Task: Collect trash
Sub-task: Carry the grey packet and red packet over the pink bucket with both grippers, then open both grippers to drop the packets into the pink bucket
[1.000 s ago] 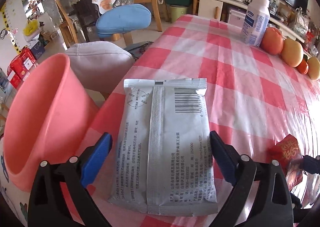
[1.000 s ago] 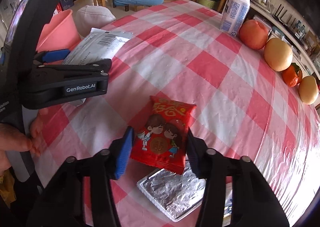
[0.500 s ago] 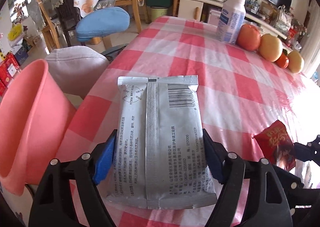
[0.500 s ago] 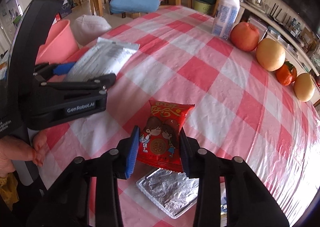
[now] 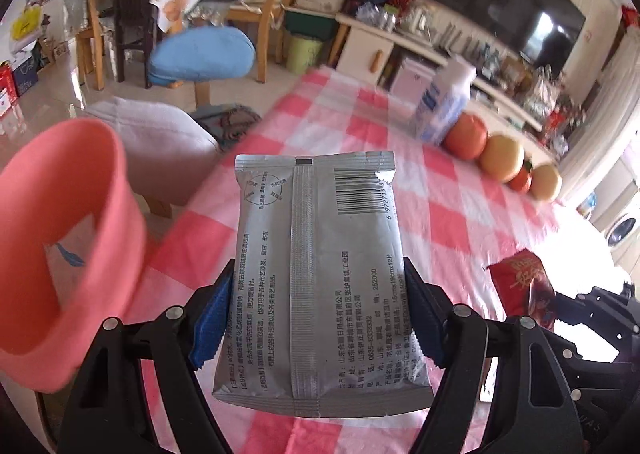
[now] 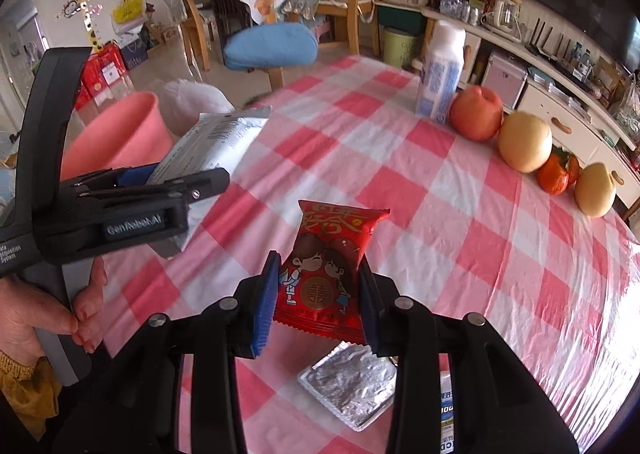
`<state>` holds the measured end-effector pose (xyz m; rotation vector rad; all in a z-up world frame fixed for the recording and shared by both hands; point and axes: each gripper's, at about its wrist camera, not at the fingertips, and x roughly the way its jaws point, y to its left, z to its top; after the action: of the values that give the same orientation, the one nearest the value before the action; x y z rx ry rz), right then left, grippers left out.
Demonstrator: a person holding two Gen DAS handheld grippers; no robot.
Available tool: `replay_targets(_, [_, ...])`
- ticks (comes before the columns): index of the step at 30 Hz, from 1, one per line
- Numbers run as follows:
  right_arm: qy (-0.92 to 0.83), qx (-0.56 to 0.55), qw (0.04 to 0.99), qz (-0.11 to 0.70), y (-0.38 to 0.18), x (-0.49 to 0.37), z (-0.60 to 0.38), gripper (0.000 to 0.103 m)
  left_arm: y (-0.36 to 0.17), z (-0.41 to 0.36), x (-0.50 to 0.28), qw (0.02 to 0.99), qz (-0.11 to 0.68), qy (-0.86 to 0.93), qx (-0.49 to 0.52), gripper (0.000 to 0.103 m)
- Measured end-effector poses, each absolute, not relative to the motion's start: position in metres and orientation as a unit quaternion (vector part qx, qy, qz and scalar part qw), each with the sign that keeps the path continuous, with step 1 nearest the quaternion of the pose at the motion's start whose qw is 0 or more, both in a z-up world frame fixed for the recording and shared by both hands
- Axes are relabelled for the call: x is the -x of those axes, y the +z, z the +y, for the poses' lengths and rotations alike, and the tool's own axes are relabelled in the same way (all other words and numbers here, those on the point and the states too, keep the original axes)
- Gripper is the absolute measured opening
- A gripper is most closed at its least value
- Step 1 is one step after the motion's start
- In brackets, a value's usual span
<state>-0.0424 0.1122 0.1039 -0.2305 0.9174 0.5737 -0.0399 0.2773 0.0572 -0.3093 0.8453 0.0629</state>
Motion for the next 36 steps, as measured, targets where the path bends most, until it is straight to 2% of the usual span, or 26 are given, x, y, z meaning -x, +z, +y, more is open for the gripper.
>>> replay_targets(13, [0.342, 0.066, 0.842, 0.411, 0.135, 0.049, 0.192, 0.038, 0.091, 0.38, 0.076, 0.908, 0.349, 0.162, 0.166, 0.077])
replay_targets(23, [0.409, 0.091, 0.818, 0.393, 0.141, 0.051, 0.306, 0.038, 0.081, 0.459, 0.092, 0.885, 0.345, 0.24, 0.201, 0.077])
replay_targets(33, [0.451, 0.104, 0.789, 0.403, 0.128, 0.052, 0.363, 0.039, 0.063, 0.495, 0.096, 0.865, 0.358, 0.266, 0.23, 0.078])
replay_targets(36, [0.442, 0.099, 0.793, 0.407, 0.122, 0.052, 0.363, 0.049, 0.06, 0.497, 0.096, 0.862, 0.363, 0.269, 0.23, 0.079])
